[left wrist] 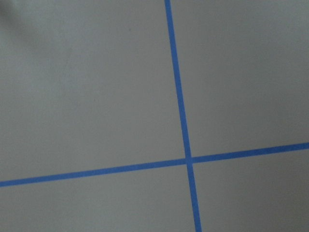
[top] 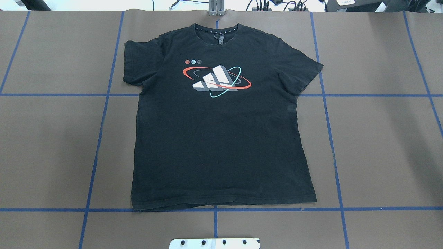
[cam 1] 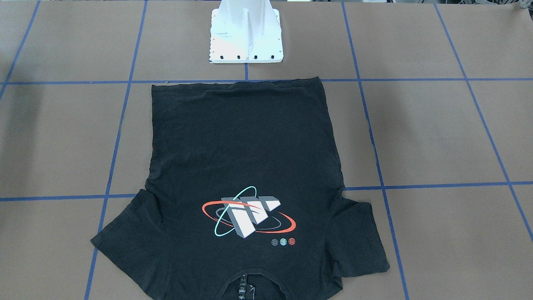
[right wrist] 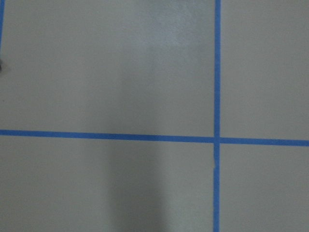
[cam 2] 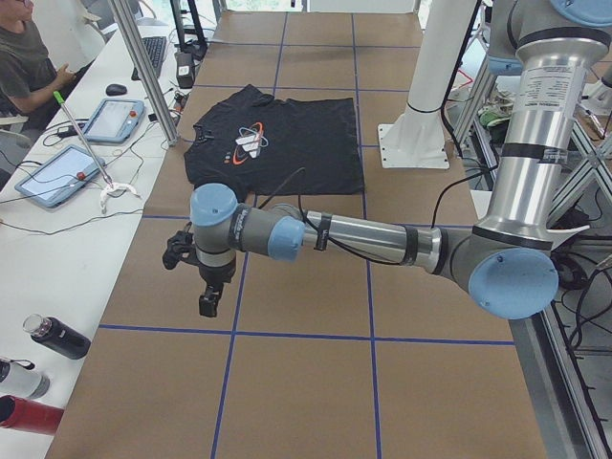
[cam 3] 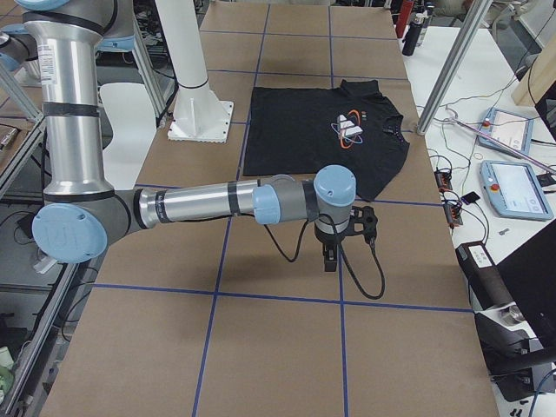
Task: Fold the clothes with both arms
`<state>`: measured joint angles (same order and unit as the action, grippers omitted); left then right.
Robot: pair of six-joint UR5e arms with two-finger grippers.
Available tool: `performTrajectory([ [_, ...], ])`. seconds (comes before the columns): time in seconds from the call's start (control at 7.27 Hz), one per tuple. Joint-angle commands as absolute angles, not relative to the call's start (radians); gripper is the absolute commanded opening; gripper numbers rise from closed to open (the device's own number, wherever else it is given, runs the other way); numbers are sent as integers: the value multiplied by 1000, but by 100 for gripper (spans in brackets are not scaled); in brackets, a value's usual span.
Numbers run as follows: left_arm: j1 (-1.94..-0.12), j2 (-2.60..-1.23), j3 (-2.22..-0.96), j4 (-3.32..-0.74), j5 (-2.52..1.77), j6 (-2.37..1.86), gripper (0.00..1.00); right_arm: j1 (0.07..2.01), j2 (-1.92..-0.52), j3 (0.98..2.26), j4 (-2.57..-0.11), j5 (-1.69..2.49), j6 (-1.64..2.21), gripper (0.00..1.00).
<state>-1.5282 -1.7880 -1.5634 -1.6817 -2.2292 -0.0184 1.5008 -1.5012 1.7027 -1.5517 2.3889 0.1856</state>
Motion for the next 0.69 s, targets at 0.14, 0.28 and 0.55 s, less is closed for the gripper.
performTrajectory([
  [0.14, -1415, -1839, -1502, -1985, -2229, -70, 100, 1385, -1283, 1619, -1549, 2378, 308, 100],
  [0.28, -1404, -1850, -1462, -2058, -2229, -136, 100, 1350, -1244, 1526, -1388, 2373, 311, 100],
  [0.55, -1356, -1885, -1430, -2134, -2229, -207, 100, 1275, -1214, 1352, -1080, 2344, 441, 100],
])
